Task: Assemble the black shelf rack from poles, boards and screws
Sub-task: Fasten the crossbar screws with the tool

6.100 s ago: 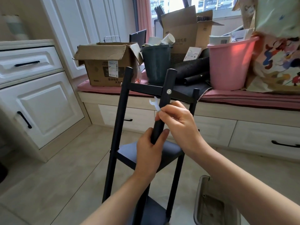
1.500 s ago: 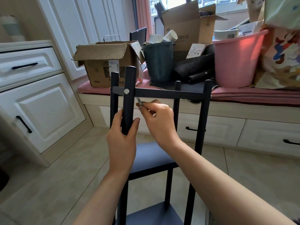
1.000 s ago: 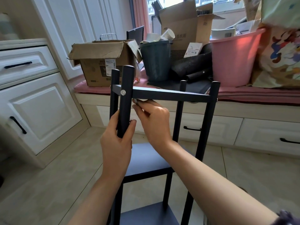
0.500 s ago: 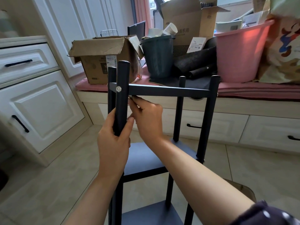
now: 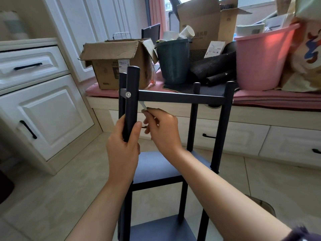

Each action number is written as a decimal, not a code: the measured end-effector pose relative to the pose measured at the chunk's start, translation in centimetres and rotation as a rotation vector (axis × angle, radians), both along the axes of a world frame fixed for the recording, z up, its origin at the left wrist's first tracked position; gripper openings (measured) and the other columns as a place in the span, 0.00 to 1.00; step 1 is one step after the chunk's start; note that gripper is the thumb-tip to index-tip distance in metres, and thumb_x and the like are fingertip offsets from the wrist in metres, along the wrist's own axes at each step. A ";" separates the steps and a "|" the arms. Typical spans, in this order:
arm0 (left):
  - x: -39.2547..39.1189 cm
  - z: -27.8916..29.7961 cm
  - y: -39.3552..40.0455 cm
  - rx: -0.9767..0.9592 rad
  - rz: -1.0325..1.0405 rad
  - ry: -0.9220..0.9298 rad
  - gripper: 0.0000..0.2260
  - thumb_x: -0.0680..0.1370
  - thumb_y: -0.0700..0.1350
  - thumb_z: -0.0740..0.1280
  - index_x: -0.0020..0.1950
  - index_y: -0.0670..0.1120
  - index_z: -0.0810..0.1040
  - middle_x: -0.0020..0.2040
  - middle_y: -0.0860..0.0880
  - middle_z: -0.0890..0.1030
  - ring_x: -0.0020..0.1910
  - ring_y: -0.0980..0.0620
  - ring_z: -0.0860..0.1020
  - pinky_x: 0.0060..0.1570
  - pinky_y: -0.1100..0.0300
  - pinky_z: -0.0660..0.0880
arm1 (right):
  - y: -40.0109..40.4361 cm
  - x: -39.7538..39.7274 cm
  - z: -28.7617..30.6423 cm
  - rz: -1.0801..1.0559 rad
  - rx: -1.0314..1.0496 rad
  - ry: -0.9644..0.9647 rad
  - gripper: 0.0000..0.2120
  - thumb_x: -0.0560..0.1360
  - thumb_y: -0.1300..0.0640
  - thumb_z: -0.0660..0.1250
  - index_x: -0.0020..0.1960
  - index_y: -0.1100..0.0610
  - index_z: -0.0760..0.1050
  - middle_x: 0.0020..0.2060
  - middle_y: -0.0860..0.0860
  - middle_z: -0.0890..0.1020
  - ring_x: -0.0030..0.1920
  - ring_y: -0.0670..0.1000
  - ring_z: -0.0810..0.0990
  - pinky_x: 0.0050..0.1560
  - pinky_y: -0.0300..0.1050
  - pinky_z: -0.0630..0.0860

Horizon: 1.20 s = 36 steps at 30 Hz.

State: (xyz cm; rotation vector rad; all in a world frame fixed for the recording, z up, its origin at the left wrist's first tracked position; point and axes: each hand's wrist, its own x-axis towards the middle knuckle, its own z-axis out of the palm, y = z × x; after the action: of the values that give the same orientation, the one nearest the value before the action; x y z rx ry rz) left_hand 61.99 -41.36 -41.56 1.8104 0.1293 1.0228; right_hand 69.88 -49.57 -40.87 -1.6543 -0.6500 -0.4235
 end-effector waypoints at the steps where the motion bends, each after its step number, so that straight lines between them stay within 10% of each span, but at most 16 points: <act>1: 0.0 0.0 0.0 0.000 -0.002 0.003 0.11 0.82 0.48 0.65 0.58 0.43 0.77 0.29 0.55 0.73 0.24 0.55 0.71 0.24 0.67 0.67 | -0.5 -0.3 0.0 0.003 -0.051 -0.005 0.10 0.81 0.60 0.63 0.49 0.62 0.81 0.35 0.52 0.81 0.34 0.52 0.79 0.40 0.52 0.77; 5: 0.1 0.2 -0.4 -0.006 -0.022 0.003 0.09 0.82 0.48 0.65 0.58 0.45 0.78 0.30 0.58 0.74 0.24 0.56 0.70 0.24 0.67 0.67 | -2.2 -0.9 0.5 0.069 -0.080 0.185 0.11 0.82 0.61 0.60 0.52 0.59 0.81 0.32 0.40 0.75 0.33 0.41 0.73 0.37 0.38 0.70; 11: -0.1 0.3 -1.1 -0.009 -0.041 0.017 0.09 0.82 0.49 0.65 0.57 0.46 0.77 0.29 0.58 0.71 0.25 0.56 0.70 0.24 0.66 0.67 | -4.3 -2.0 2.3 0.118 0.079 0.315 0.11 0.81 0.61 0.60 0.47 0.60 0.81 0.30 0.51 0.73 0.31 0.52 0.70 0.31 0.49 0.71; 20: -0.3 0.3 -1.8 -0.006 -0.050 0.016 0.11 0.81 0.51 0.66 0.59 0.47 0.78 0.30 0.58 0.72 0.25 0.56 0.71 0.26 0.64 0.69 | -4.2 -2.1 2.5 0.029 0.096 0.199 0.10 0.80 0.60 0.64 0.47 0.59 0.84 0.24 0.38 0.74 0.28 0.42 0.71 0.35 0.40 0.67; 36: -0.6 0.7 -2.0 0.016 -0.094 0.015 0.08 0.80 0.53 0.65 0.56 0.52 0.78 0.31 0.56 0.72 0.27 0.54 0.72 0.27 0.63 0.71 | -3.2 -1.9 2.2 -0.106 -0.029 -0.043 0.10 0.79 0.57 0.67 0.43 0.60 0.84 0.34 0.49 0.85 0.35 0.43 0.81 0.40 0.37 0.76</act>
State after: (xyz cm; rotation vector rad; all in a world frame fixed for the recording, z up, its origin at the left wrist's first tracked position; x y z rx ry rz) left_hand 61.40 -43.39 -40.88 1.8216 0.0451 0.9464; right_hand 67.94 -52.76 -38.66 -1.7165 -0.6045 -0.5288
